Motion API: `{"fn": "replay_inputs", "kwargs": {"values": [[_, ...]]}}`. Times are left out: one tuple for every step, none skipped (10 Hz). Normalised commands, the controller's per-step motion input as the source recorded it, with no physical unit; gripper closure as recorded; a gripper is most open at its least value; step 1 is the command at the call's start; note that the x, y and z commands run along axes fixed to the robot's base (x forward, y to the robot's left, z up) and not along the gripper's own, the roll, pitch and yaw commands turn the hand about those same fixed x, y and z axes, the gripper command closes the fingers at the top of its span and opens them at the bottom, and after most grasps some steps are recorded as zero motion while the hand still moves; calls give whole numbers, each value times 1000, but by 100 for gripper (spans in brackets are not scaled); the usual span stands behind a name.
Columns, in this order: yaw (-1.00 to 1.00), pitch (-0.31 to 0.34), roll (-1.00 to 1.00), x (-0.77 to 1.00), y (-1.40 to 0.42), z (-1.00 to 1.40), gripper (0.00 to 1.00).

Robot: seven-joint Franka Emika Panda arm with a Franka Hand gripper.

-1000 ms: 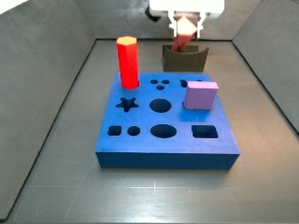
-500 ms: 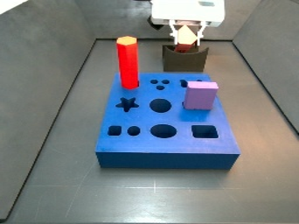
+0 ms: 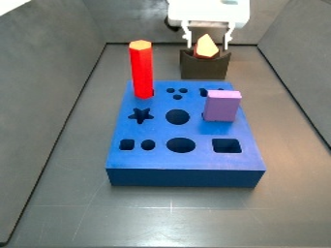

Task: Pick up the 3 prong object. Move up. Rotate the 3 prong object. Place the 3 prong object on the fixture. Regrasp the 3 prong object. Move to above the board. Insert the 3 prong object.
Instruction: Regrasp the 3 prong object.

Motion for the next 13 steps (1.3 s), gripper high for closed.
{"fn": "replay_inputs", "kwargs": {"values": [[25,21,14,-22,8,1000,0],[24,38,32,-29,3,1000,0],[20,54,38,-35,5,1000,0],[8,71,44,-34,8,810,0],[-1,79,44,-30,6,625,0],[-15,84,43,-27,8,376,0],[-25,81,44,-25,10,189,0],[23,59,1000,-95,-756,563,0],[22,57,1000,-93,-720,538,0],[21,47,1000,-100,-590,442,0],[20,37,1000,-110,-383,197,0],[20,33,1000,-76,-224,48,0],[19,34,1000,-43,-82,28,0]]}}
